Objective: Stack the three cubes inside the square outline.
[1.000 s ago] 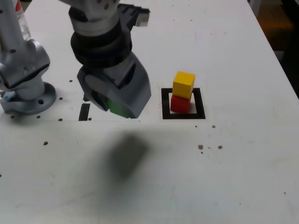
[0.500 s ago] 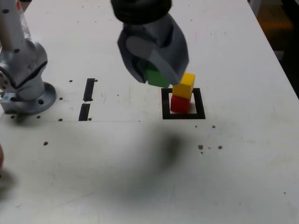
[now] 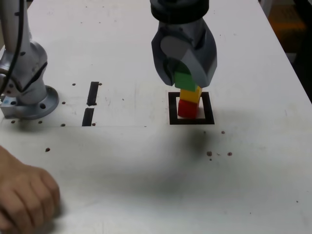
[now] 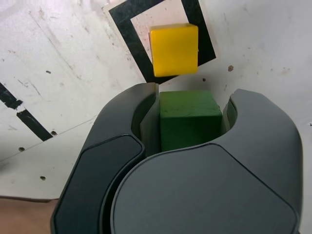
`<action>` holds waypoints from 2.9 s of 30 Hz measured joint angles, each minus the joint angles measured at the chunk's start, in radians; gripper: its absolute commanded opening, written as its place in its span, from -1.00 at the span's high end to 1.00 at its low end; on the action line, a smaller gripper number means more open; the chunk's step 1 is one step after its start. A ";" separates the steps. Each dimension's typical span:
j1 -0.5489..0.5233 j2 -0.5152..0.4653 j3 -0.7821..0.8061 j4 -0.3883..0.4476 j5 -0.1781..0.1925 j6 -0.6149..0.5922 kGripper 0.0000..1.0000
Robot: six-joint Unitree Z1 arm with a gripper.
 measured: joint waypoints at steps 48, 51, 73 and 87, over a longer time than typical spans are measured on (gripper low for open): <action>0.086 0.047 0.039 -0.051 -0.032 0.066 -0.65; 0.086 0.047 0.043 -0.054 -0.036 0.066 -0.73; -0.015 -0.115 0.168 -0.048 -0.033 0.066 -0.75; -0.192 -0.153 0.319 -0.084 -0.024 0.063 -0.77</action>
